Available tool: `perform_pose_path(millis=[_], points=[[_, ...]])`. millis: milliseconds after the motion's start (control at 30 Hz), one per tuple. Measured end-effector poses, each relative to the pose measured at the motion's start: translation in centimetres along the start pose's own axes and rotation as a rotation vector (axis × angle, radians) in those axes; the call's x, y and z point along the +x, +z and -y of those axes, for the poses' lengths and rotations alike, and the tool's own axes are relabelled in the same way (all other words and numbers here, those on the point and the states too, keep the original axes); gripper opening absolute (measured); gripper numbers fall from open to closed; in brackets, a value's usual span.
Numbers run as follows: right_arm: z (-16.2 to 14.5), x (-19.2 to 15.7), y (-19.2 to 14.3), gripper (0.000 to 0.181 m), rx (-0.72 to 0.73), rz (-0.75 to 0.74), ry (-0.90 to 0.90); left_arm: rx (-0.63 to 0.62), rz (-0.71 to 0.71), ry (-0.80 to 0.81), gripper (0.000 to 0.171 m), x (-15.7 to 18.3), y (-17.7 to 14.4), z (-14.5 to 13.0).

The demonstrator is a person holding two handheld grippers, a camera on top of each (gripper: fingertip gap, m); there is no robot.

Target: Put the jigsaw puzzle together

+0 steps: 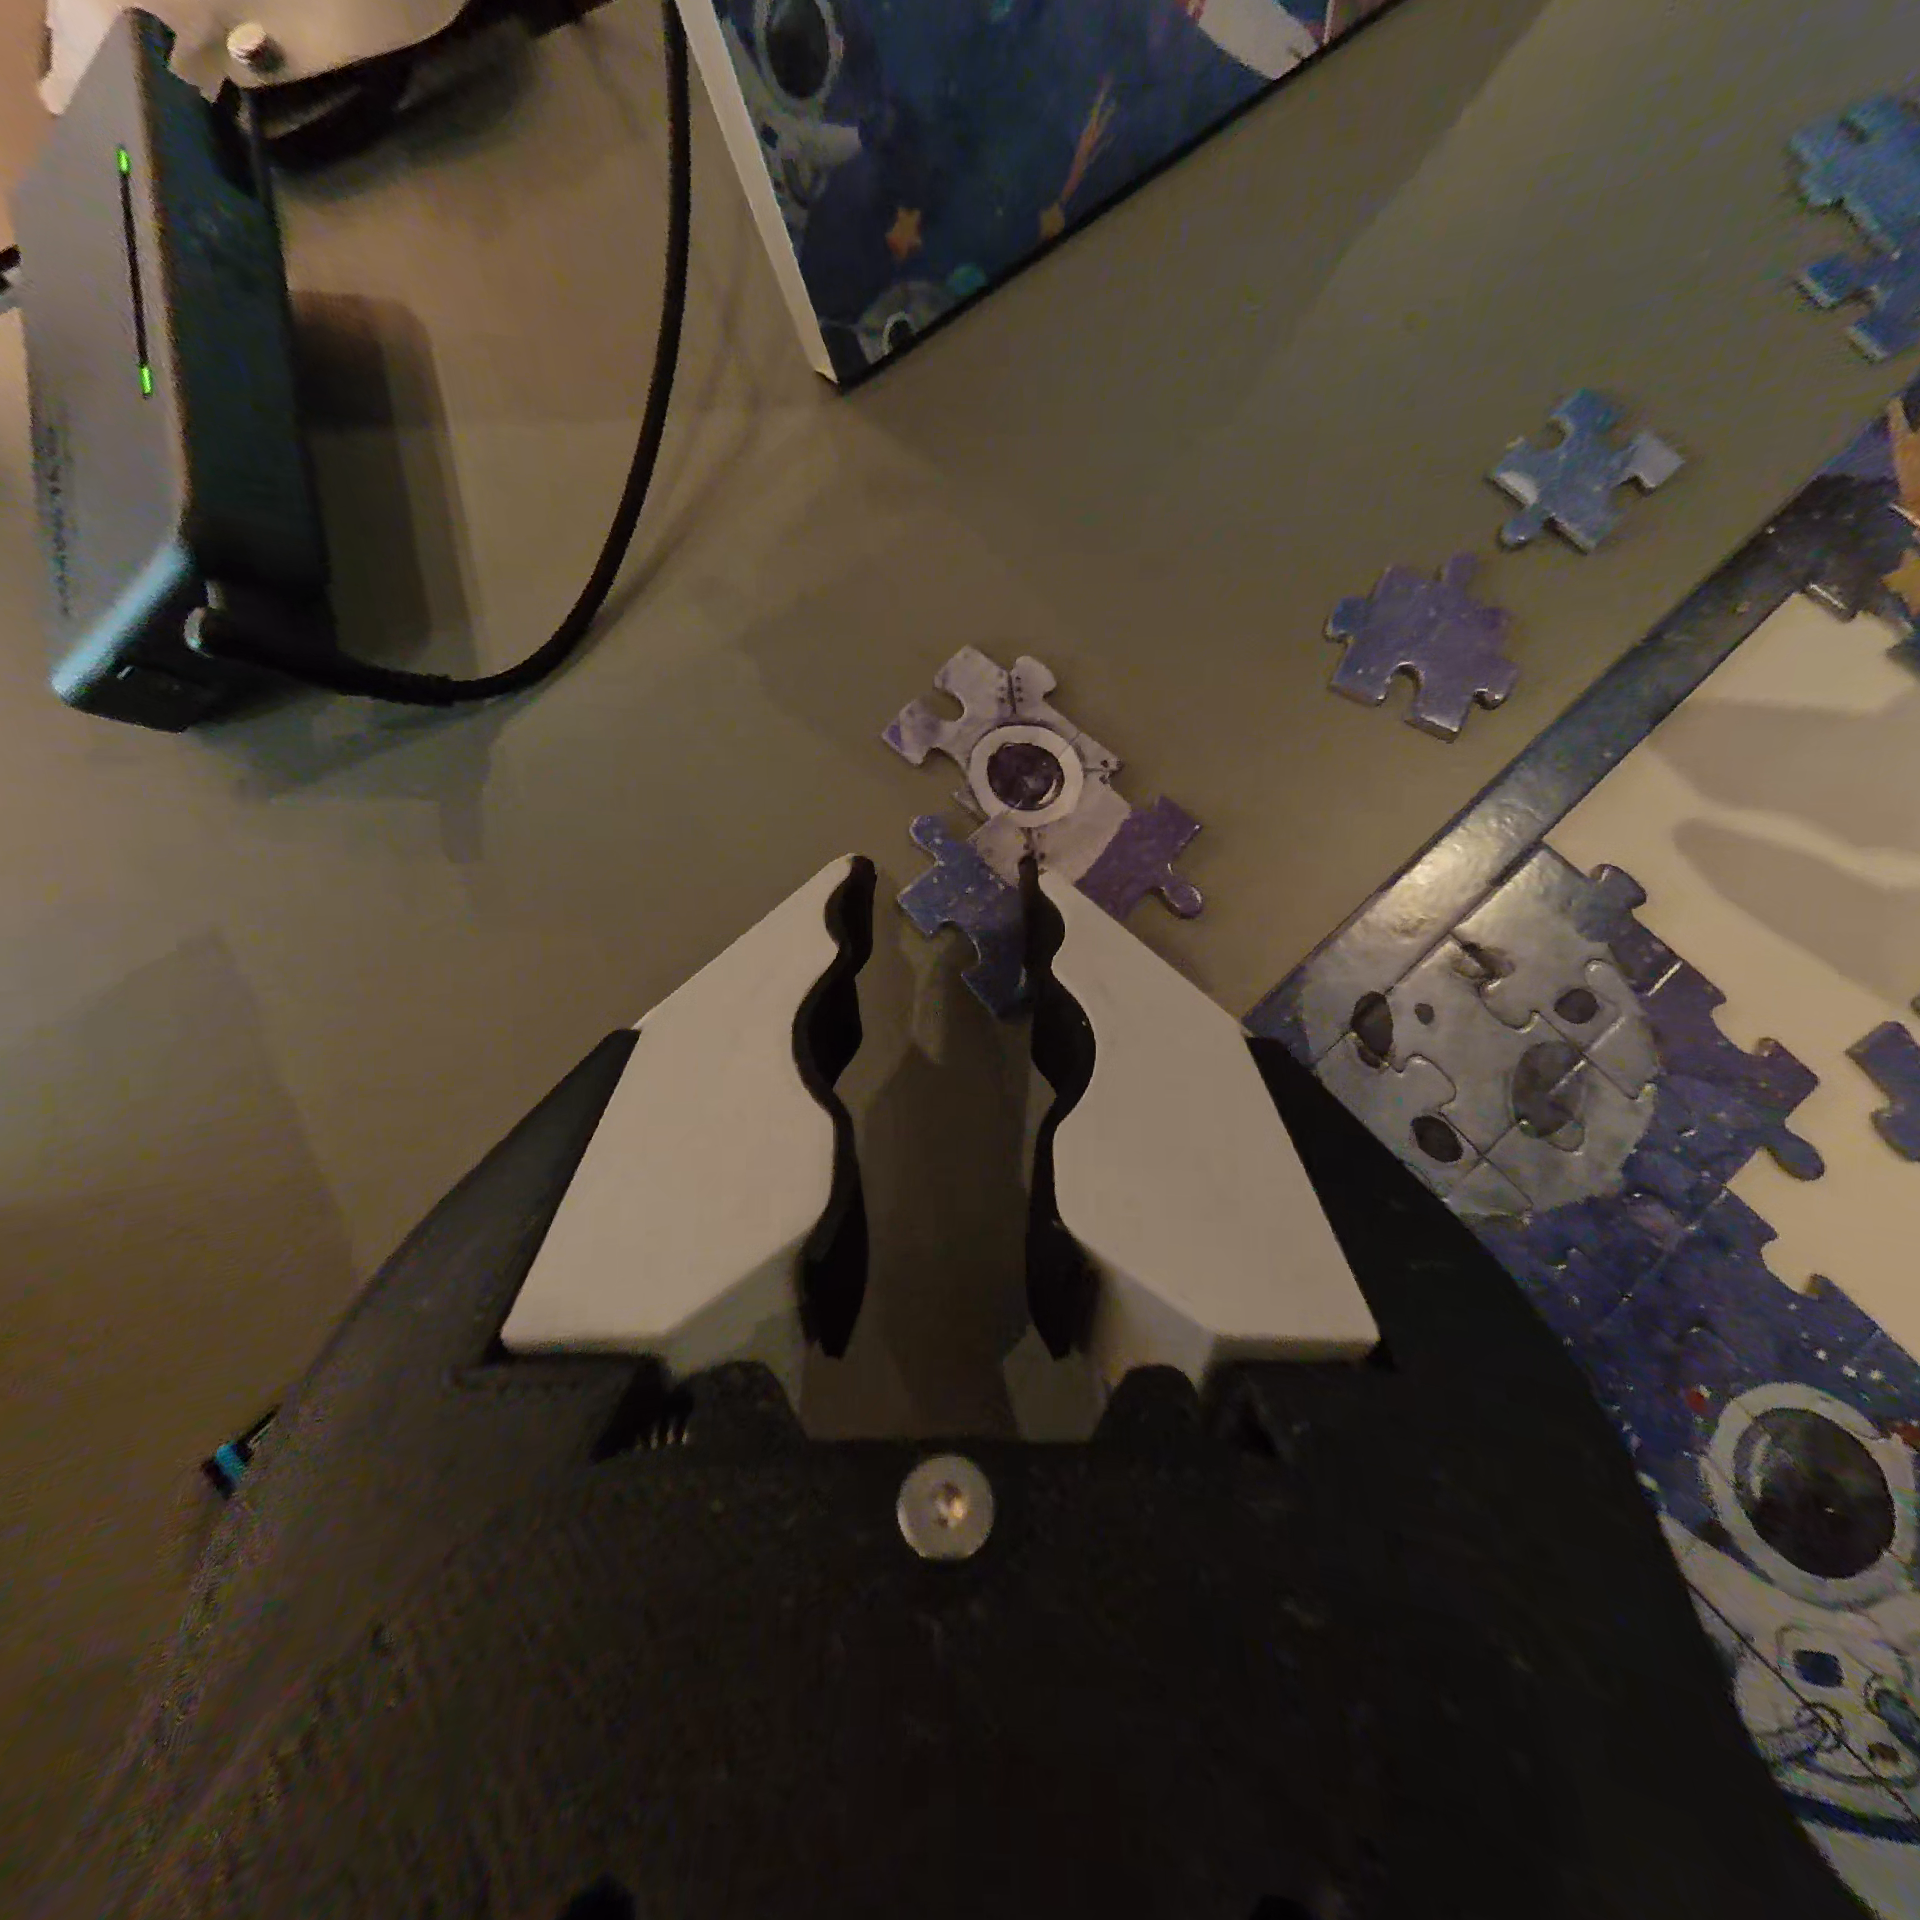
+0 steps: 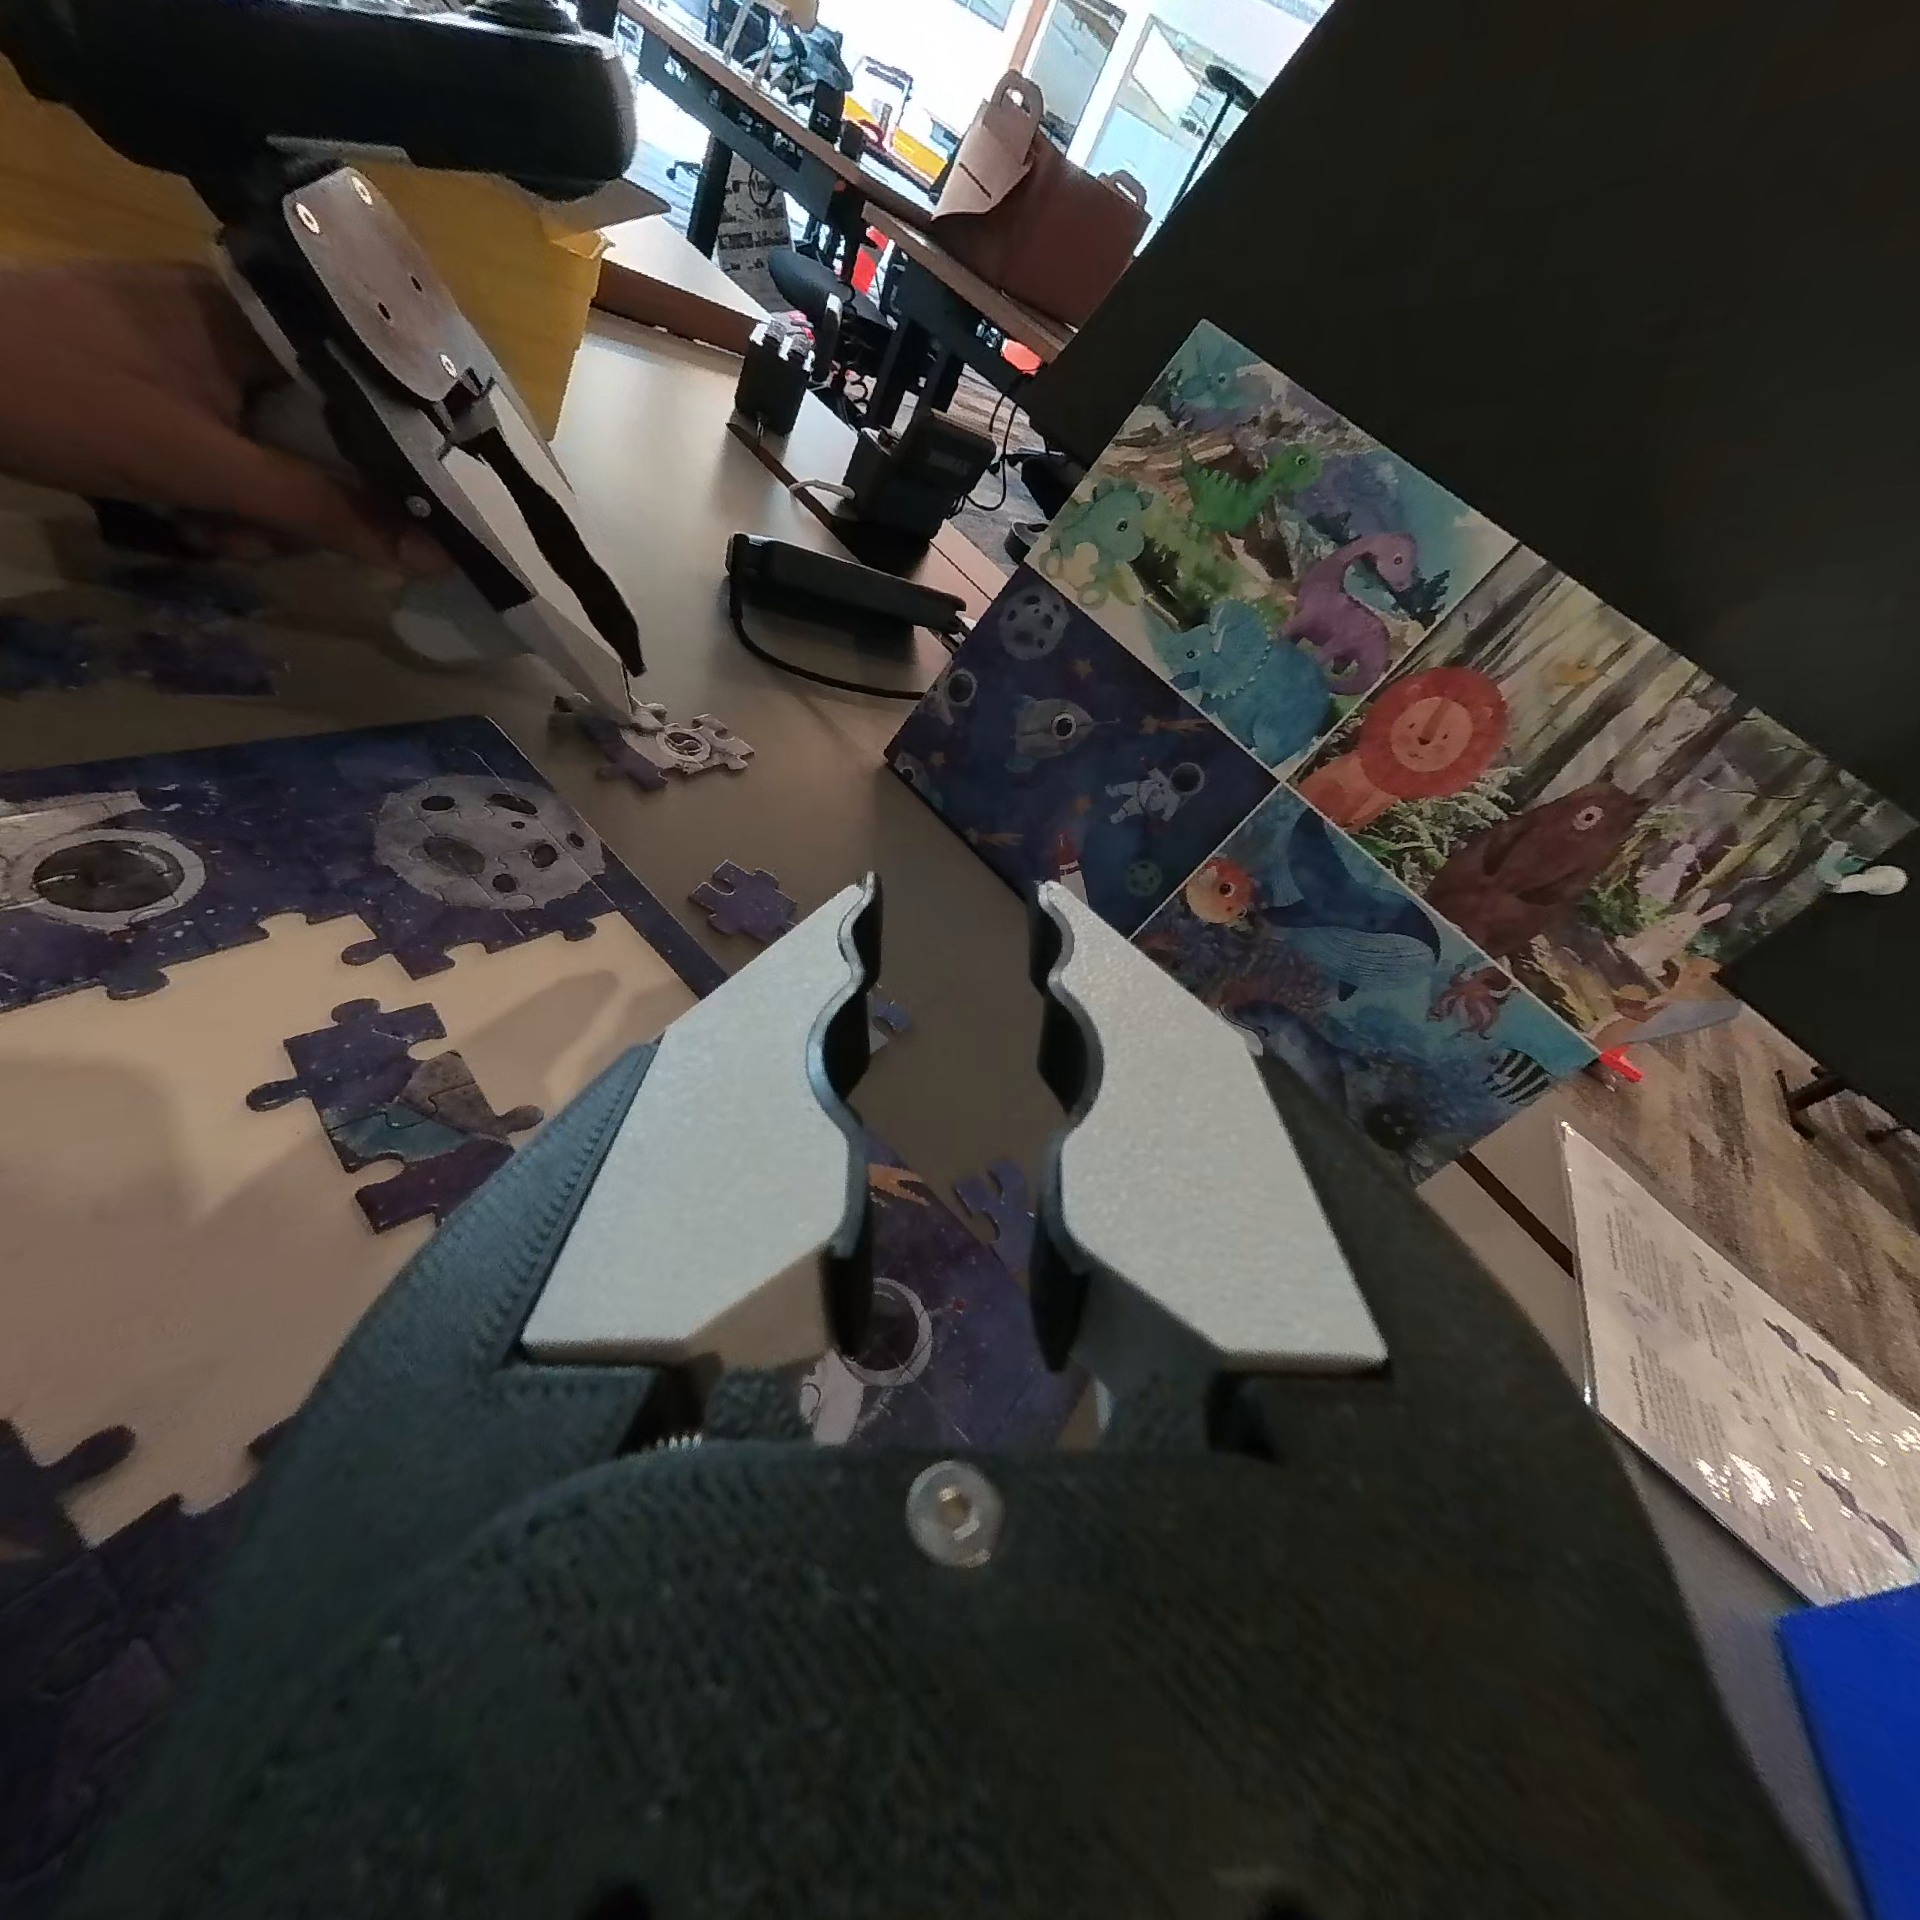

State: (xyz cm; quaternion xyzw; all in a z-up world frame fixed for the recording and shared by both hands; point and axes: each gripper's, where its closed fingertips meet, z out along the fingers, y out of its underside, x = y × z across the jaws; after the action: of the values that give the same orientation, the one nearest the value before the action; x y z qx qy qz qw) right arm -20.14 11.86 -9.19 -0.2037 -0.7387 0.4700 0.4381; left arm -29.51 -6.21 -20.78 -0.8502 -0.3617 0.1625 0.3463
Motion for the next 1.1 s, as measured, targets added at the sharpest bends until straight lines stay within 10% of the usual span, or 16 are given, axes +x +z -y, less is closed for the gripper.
perform_pose_path(millis=[1100], points=[[0.2,0.6,-0.4,0.027,-0.003,-0.032,-0.042,-0.039,-0.073,-0.098,0.005,-0.2,-1.8,-2.2]])
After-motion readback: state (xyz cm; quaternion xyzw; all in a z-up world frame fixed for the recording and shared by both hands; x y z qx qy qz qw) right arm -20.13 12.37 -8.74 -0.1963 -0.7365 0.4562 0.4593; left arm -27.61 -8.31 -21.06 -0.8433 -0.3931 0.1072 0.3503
